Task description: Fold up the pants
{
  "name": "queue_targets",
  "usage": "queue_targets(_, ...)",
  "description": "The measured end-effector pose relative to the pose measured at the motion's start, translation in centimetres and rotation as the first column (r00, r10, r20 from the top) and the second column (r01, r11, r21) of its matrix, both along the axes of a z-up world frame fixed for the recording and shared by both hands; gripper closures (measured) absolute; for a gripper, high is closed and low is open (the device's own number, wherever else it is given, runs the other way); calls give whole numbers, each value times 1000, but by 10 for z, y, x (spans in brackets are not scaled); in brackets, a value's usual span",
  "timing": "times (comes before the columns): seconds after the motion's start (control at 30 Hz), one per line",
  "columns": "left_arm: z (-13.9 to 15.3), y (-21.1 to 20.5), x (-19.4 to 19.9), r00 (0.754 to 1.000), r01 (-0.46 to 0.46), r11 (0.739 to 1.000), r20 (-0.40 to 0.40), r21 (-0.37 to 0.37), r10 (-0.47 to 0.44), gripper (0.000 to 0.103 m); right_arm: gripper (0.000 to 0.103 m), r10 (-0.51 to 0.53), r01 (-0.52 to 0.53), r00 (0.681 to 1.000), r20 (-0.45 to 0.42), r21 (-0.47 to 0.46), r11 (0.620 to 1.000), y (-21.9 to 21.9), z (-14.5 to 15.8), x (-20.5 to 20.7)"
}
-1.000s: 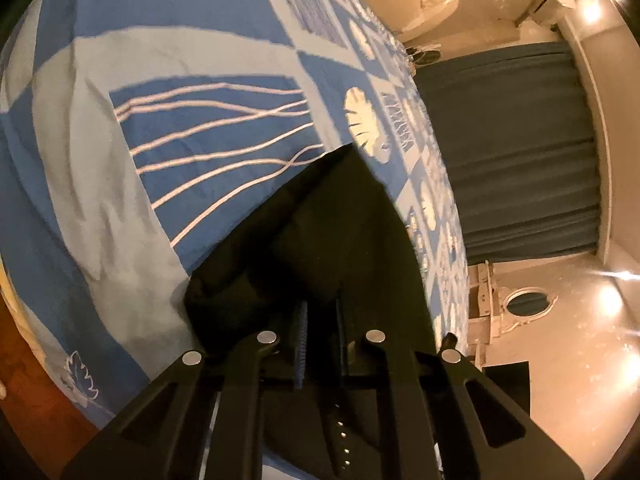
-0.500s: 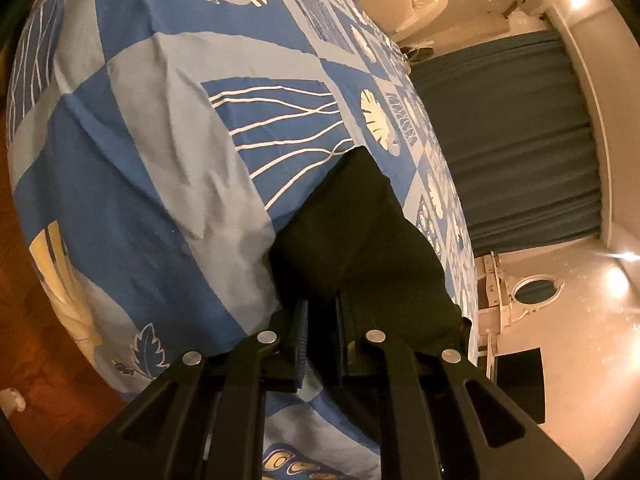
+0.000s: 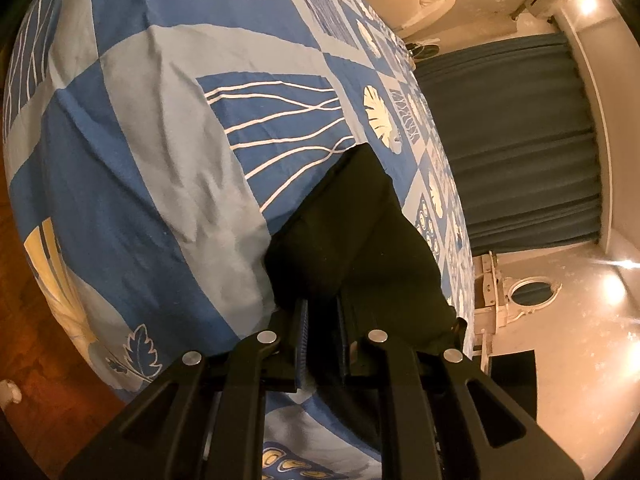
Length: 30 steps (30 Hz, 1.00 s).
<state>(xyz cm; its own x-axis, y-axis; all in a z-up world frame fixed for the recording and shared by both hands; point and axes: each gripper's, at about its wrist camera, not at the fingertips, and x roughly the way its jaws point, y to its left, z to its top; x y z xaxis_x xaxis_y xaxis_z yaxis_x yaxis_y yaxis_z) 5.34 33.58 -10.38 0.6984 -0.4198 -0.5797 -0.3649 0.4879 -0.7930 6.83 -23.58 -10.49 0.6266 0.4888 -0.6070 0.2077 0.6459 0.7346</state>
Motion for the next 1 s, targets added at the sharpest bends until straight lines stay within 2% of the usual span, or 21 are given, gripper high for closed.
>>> queue_targets(0.1, 6, 1, -3, 1000, 2, 1000, 18, 4, -2, 90, 93, 9, -10, 998, 59, 28, 1000, -1, 18, -17)
queue_targets(0.2, 6, 0, -7, 1000, -3, 1000, 20, 6, 3, 90, 94, 28, -30, 997, 69, 39, 999, -2, 24, -39)
queue_targets(0.33, -2, 2, -11, 1000, -5, 1000, 17, 9, 4, 90, 93, 40, -39, 999, -21, 53, 998, -7, -9, -54)
queue_targets(0.4, -5, 2, -10, 1000, 17, 1000, 16, 23, -17, 87, 93, 21, -15, 998, -53, 110, 994, -14, -27, -55)
queue_targets(0.43, -4, 2, -10, 999, 24, 999, 20, 25, -25, 87, 91, 16, -9, 998, -54, 123, 992, -13, -26, -56)
queue_targets(0.47, -1, 3, -9, 999, 37, 999, 23, 35, -37, 81, 88, 19, -12, 998, -54, 116, 993, -13, -21, -56)
queue_targets(0.5, 2, 3, -10, 999, 45, 997, 20, 57, -47, 77, 81, 21, -17, 999, -50, 80, 997, -14, -12, -56)
queue_targets(0.53, 7, 3, -11, 999, 47, 994, 17, 99, -49, 68, 69, 23, -21, 999, -38, 53, 998, -15, -4, -56)
queue_targets(0.6, 16, 6, -17, 999, 41, 986, 28, 159, -46, 64, 53, 43, -43, 999, -5, -54, 998, -19, 20, -57)
queue_targets(0.63, 20, 9, -21, 999, 33, 983, 34, 178, -40, 61, 52, 48, -47, 999, 8, -87, 995, -21, 28, -57)
queue_targets(0.67, 25, 13, -26, 999, 15, 981, 35, 194, -22, 50, 52, 56, -52, 998, 27, -138, 989, -26, 39, -56)
queue_targets(0.73, 29, 17, -31, 999, -14, 982, 44, 189, 5, 39, 47, 72, -56, 995, 62, -231, 971, -35, 59, -44)
queue_targets(0.77, 30, 18, -32, 999, -22, 983, 41, 180, 15, 38, 44, 67, -44, 995, 79, -264, 963, -42, 68, -34)
queue_targets(0.8, 30, 19, -31, 999, -25, 985, 34, 168, 19, 38, 36, 68, -47, 995, 75, -253, 966, -46, 73, -22)
queue_targets(0.83, 29, 19, -30, 999, -29, 988, 25, 149, 25, 37, 34, 75, -58, 995, 65, -238, 969, -49, 75, -9)
queue_targets(0.87, 29, 17, -28, 999, -30, 991, 20, 133, 27, 31, 34, 86, -68, 994, 61, -251, 966, -51, 77, 5)
queue_targets(0.93, 25, 11, -21, 1000, -17, 996, 9, 89, 17, 29, 34, 123, -99, 992, 36, -399, 912, -42, 81, 40)
queue_targets(1.0, 21, 2, -14, 1000, 4, 999, 0, 53, -4, 29, 34, 181, -153, 983, -1, -539, 828, -25, 78, 80)
